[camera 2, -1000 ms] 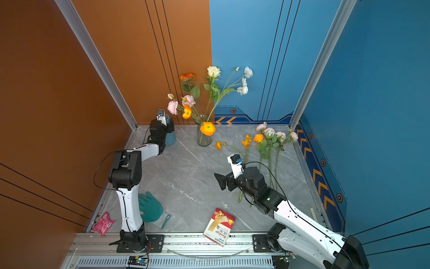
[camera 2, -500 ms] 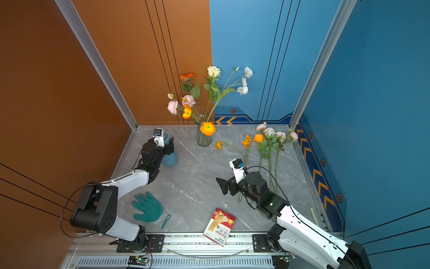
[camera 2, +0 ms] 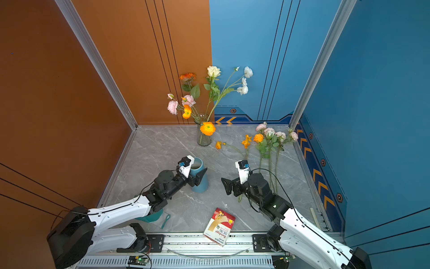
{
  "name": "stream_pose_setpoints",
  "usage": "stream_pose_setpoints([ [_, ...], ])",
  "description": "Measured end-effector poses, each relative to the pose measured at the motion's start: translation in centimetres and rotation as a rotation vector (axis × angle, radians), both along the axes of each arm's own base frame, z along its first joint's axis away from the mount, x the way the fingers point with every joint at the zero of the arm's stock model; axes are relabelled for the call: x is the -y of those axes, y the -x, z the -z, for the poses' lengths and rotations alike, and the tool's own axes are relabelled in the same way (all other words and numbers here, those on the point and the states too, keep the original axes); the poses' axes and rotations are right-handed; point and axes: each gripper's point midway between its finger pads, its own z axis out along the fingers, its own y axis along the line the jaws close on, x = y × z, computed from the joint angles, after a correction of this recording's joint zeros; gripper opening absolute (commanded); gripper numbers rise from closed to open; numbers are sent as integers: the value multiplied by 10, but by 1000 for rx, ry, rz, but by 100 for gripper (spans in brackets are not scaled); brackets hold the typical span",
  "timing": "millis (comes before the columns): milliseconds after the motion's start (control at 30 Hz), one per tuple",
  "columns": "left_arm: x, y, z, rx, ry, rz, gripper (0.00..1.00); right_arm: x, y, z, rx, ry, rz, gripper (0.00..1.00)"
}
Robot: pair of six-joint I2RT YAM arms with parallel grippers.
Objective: Arrange the flowers into the vase
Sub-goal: 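Carry the teal vase toward the robot, near the right gripper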
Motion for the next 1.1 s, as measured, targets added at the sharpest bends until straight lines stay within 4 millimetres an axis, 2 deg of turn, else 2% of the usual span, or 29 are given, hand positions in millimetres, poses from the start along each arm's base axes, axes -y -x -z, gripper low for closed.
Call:
stream_pose_setpoints([
  [133, 17, -6, 19, -41, -14, 19, 28, 3, 3, 0, -11, -8, 7, 100],
  [300, 33, -15, 18, -15, 27, 35, 30, 12, 2, -2, -11, -13, 37, 100],
  [400, 40, -19, 18, -10, 47, 44, 42, 18, -1, 0, -14, -5, 62, 100],
  [433, 42, -20, 17, -8, 53, 51, 50, 18, -1, 0, -17, -3, 64, 100],
  [533, 47, -19, 17, -5, 67, 73, 67, 19, -1, 2, -21, 1, 67, 100],
  [667, 51, -16, 17, -8, 68, 104, 82, 20, -1, 4, -25, 4, 69, 100],
  [767, 53, -12, 18, -10, 53, 128, 85, 23, -3, 5, -26, 6, 79, 100],
  [900, 56, -5, 5, 16, 57, 162, 98, 23, -5, 9, -37, 14, 84, 100],
  [1000, 56, -2, -12, 49, 79, 177, 98, 23, -7, 15, -55, 28, 90, 100],
  [1100, 55, 0, -20, 66, 87, 188, 98, 25, -11, 24, -87, 40, 109, 100],
])
